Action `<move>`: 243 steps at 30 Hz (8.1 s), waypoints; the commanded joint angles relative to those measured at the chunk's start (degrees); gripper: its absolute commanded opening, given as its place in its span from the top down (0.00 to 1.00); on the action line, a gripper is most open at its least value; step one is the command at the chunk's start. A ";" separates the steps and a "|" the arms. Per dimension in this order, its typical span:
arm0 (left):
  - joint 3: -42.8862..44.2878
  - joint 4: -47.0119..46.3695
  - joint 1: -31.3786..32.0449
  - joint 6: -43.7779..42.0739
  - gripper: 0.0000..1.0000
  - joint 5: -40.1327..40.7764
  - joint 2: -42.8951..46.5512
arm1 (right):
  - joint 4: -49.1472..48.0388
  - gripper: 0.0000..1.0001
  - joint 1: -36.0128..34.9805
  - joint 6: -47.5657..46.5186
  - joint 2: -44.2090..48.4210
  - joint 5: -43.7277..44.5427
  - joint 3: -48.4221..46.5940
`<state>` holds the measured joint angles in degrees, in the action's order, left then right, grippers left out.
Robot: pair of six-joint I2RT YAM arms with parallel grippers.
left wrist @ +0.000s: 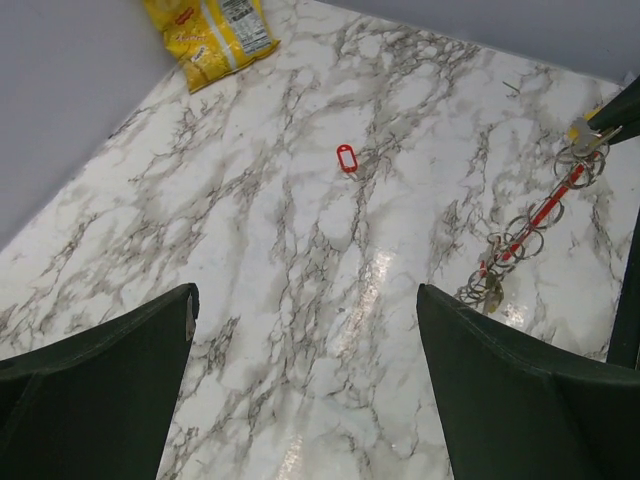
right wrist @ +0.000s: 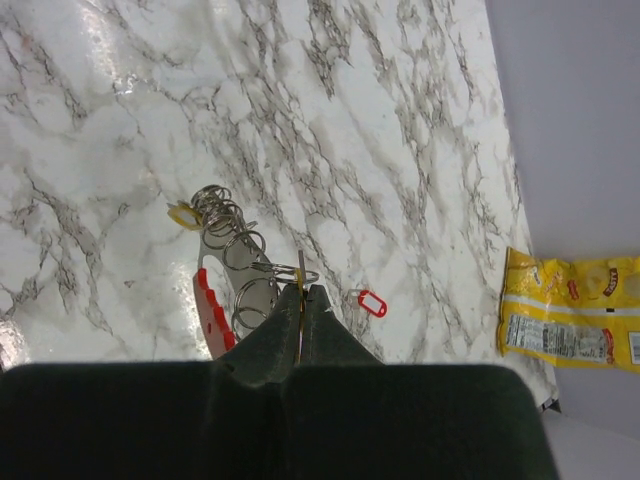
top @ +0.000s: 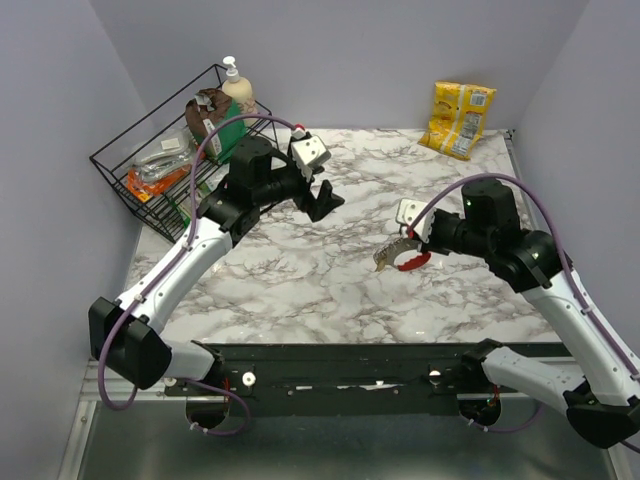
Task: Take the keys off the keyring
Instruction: Remove the key from the keyring.
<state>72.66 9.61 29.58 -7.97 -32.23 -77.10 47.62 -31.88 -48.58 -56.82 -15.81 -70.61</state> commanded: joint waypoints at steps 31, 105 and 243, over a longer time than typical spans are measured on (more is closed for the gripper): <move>-12.80 -20.64 -1.90 -3.29 0.01 -16.63 -10.18 | 0.20 0.99 -3.28 -5.74 -6.63 -3.17 1.35; -35.40 -85.82 -0.32 36.54 0.01 -27.45 -17.65 | -4.02 0.99 -27.27 -8.02 -18.95 23.55 -5.15; -31.79 -106.55 -0.41 58.06 0.24 -35.71 -20.54 | -0.33 0.99 -25.78 -11.89 -15.16 15.55 -5.06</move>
<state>39.77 -76.49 28.16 49.41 -65.21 -97.80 46.94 -57.63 -60.01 -71.48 -0.32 -73.06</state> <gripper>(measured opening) 0.762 0.018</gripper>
